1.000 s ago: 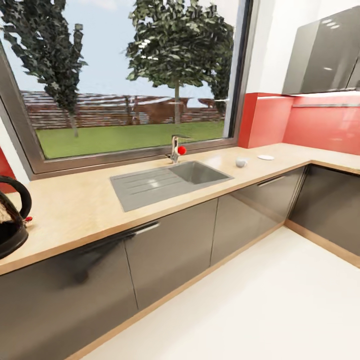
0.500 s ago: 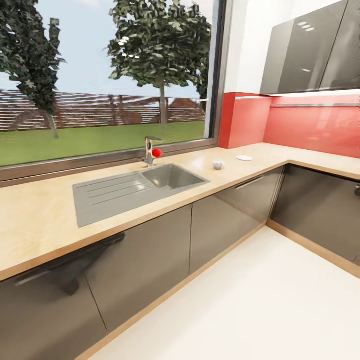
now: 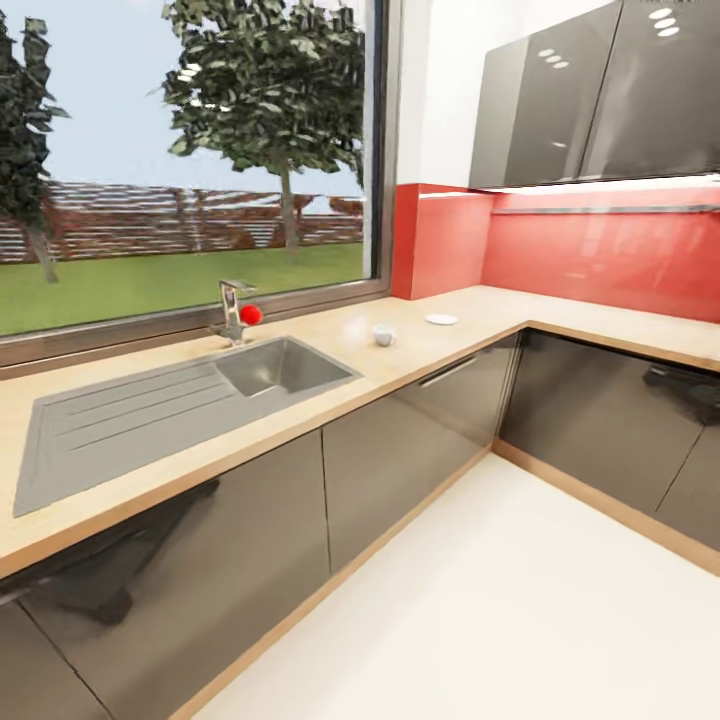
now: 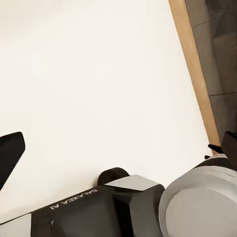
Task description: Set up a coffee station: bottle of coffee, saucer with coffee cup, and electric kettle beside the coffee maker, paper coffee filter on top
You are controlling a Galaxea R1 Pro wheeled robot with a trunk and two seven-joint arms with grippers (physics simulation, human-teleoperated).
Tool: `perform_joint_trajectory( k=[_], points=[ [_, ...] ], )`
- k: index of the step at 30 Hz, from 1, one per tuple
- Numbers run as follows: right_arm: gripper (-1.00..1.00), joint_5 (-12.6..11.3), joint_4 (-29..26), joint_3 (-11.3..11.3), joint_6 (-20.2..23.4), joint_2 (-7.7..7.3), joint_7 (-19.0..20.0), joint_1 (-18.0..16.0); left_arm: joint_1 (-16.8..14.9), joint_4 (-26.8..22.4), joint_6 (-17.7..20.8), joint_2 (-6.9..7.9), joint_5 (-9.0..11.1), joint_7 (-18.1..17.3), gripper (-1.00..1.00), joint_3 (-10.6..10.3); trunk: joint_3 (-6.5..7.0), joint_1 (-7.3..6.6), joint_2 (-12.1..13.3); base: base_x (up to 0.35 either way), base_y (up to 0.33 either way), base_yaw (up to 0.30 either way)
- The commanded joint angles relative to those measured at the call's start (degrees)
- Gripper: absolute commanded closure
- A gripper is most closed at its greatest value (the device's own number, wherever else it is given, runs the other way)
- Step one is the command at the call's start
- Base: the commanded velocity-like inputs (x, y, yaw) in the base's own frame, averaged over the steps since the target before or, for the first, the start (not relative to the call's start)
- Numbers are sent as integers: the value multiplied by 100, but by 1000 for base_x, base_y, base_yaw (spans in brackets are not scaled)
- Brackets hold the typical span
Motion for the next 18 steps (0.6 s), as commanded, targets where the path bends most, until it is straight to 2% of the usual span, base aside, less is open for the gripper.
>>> perform_joint_trajectory(
  k=[1,8,18],
  points=[
    [-100,51,6,-41,-20,2,23,-6,-1,-2,0,3,49,-15,-100,-47,-6,2,-2,262,-227,-276],
    [-100,51,6,-42,-20,2,23,-6,-1,-2,-3,3,49,-15,-100,-51,-6,2,-2,262,-227,-262],
    [-100,51,6,-42,-20,2,17,-6,-1,-2,-2,3,49,-9,-100,-53,-6,2,-2,262,-227,-50]
  ],
)
